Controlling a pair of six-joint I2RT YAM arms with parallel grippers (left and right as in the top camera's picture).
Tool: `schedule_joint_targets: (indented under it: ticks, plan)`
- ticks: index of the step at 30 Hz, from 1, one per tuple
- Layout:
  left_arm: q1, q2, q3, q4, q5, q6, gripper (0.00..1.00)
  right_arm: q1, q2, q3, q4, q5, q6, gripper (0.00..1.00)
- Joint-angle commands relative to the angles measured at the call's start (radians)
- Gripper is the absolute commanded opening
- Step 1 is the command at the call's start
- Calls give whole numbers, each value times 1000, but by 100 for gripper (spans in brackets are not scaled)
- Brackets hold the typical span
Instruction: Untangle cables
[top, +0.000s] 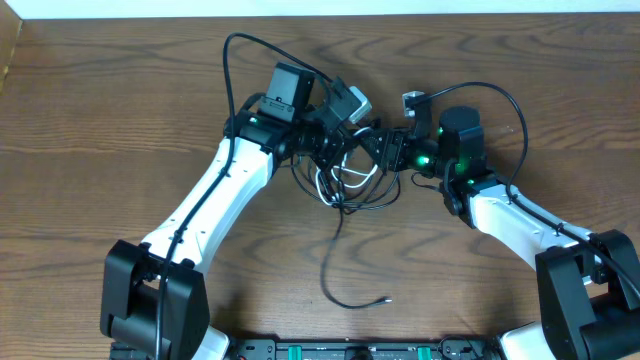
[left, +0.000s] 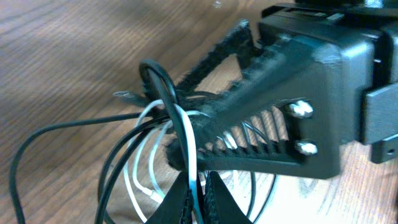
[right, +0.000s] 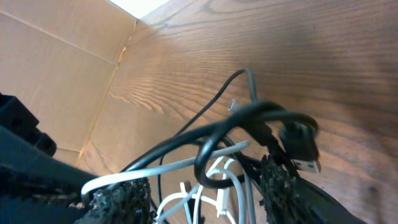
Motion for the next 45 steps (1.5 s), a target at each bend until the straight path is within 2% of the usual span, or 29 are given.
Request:
schedule_joint_targets:
  ticks: [1,5,10,15,31,33,35,36,39,43,45]
  plan:
    - [-25,-5,4,-19,22,-8,8,11,-18,15,5,34,-23,50]
    - [-24,-5,4,-32,18,-8,8,11,-18,15,5,47,-23,49]
    - [-25,-5,4,-32,-48,-5,8,11,-18,15,5,47,-23,39]
    - [-26,-5,4,-37,-53,-5,8,11,-18,15,6,47,-22,29]
    - [-47,-5,4,-37,-19,-5,8,11,-18,15,39,34,-22,29]
    - [-47,-5,4,-36,-19,-5,8,11,-18,15,39,34,-22,23]
    - [-47,-5,4,-36,-19,-5,8,11,-18,15,39,34,-22,11]
    - [-47,-5,4,-36,-20,-5,8,11,-18,15,38,34,-22,1]
    - [-47,-5,4,-36,-63,-5,8,11,-18,15,29,30,-22,1]
    - [-46,-5,4,-37,-229,-5,8,10,-18,15,8,1,-23,1]
    - [-46,-5,4,-37,-235,-5,8,10,-18,15,8,-10,-23,1]
